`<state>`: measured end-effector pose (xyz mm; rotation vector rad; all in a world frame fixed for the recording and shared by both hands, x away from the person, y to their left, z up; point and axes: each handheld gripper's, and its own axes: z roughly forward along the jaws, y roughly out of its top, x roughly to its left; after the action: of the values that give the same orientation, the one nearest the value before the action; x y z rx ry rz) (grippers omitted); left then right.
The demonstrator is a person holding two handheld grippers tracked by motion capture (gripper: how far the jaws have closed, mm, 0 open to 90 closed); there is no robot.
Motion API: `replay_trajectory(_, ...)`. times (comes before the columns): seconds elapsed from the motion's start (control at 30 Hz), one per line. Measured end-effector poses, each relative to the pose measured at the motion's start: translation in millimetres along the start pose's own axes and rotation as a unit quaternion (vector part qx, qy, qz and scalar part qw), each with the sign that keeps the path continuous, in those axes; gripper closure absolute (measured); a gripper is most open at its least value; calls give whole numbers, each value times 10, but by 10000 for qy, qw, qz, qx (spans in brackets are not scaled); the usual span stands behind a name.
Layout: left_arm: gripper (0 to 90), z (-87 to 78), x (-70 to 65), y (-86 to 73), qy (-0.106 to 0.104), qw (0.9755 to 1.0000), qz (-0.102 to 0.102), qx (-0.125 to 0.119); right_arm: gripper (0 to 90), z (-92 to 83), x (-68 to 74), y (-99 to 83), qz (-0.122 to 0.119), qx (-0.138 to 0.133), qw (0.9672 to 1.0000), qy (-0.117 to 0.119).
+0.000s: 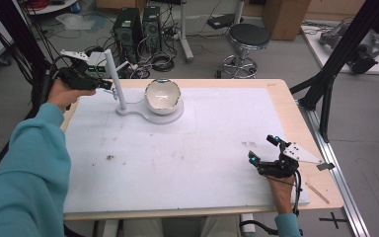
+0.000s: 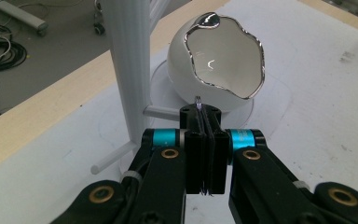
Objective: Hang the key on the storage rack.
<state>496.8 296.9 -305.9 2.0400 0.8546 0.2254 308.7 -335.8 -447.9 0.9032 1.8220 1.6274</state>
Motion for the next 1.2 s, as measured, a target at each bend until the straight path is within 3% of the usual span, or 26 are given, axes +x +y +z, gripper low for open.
replay_trajectory(0.17,869,25,16,-9,140,9999,16,16,6,0,0,0,0,-2,10000,-2)
replay_trajectory(0.3,754,8,7,3,498,9981,251,-256,6,0,1,0,-2,2,10000,-7)
replay_trajectory(0.33,698,6,0,6,612,9971,324,-322,6,0,2,0,2,5,10000,-8)
replay_trajectory(0.4,633,-14,-7,0,645,9963,297,-484,6,-1,2,0,-3,5,10000,-2)
replay_trajectory(0.47,525,-43,-29,-11,857,9939,271,-639,6,-1,2,0,-12,6,10000,0)
replay_trajectory(0.57,376,-108,-62,-57,834,9926,292,-837,6,0,3,1,-3,7,10000,-3)
replay_trajectory(0.67,145,-184,-155,-132,807,9917,233,-970,6,0,3,1,-17,-1,10000,-13)
replay_trajectory(0.73,68,-249,-241,-204,724,9906,360,-1100,6,2,8,0,-47,-13,10000,-41)
replay_trajectory(0.77,24,-285,-289,-241,796,9894,388,-1148,6,3,11,1,-54,-10,10000,-36)
replay_trajectory(0.9,16,-416,-464,-407,725,9846,594,-1479,6,3,7,0,-64,-20,10000,-32)
replay_trajectory(1.0,16,-480,-600,-547,657,9816,598,-1690,6,3,12,0,-79,-8,10000,-38)
replay_trajectory(1.2,16,-477,-897,-888,510,9740,717,-2089,6,2,14,0,-50,10,10000,-23)
